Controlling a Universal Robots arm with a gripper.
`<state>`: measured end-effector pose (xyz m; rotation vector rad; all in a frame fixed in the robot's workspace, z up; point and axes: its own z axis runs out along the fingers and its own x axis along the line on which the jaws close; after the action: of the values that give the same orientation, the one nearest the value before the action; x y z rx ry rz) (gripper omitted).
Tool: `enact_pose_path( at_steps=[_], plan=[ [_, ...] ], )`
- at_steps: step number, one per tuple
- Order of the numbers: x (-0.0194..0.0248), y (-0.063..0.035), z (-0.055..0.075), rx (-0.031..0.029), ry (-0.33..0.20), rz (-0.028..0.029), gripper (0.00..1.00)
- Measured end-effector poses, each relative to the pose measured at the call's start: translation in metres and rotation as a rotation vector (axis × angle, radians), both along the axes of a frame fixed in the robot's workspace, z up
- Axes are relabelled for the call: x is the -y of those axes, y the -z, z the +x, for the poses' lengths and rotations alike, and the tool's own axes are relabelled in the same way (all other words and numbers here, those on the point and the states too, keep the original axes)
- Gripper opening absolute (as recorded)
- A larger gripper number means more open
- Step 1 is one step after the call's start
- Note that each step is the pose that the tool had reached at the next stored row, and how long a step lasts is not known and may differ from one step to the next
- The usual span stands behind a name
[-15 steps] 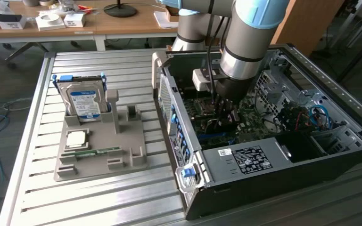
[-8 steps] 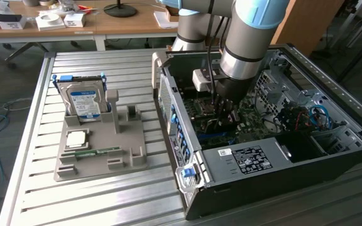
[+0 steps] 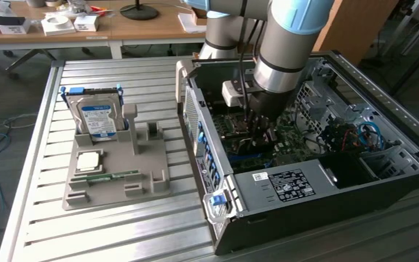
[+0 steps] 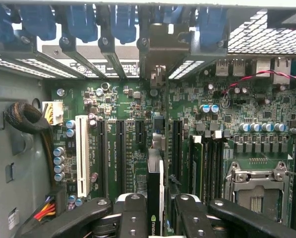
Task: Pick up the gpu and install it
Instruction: 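Insert the gpu into the slot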
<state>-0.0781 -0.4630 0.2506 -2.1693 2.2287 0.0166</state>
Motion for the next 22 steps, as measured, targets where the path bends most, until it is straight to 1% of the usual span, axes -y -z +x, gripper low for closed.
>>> enact_pose_path(
  at_steps=[4, 10, 22],
  plan=[
    [-0.0001, 0.0001, -0.002, -0.0005, 0.0, 0.0001, 0.26],
    [-0.0008, 0.0005, -0.002, -0.0006, 0.0, -0.0001, 0.26],
    [-0.0008, 0.0029, -0.0027, -0.0006, 0.0, 0.0, 0.26]
  ],
)
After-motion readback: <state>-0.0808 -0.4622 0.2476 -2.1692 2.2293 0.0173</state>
